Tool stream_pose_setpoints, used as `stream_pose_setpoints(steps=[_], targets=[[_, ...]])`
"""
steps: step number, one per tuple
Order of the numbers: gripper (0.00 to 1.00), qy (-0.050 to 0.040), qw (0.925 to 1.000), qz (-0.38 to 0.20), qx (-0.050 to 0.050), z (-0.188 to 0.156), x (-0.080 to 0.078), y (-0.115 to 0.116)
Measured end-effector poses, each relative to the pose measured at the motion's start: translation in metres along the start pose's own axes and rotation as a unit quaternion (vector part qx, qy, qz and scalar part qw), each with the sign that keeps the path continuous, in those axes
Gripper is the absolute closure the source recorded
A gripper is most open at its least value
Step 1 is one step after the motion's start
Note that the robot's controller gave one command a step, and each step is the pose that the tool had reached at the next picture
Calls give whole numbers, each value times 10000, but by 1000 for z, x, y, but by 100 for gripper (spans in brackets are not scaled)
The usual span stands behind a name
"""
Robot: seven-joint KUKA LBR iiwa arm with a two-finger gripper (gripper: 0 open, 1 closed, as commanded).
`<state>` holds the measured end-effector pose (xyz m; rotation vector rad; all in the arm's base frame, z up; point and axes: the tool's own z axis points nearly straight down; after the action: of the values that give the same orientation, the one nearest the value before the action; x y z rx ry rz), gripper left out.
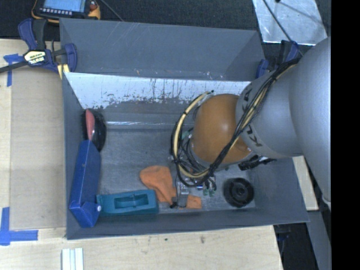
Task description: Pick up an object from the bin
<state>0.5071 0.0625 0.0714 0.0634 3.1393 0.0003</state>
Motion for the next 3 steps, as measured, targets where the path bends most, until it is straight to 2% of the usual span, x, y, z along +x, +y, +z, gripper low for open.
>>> stream_pose_setpoints(steps=[1, 2, 3], targets=[[0, -7, 10000, -89, 3, -3, 12, 12], [100, -6, 9998, 216, -5, 0, 12, 18], [100, -6, 9998, 216, -5, 0, 12, 18]])
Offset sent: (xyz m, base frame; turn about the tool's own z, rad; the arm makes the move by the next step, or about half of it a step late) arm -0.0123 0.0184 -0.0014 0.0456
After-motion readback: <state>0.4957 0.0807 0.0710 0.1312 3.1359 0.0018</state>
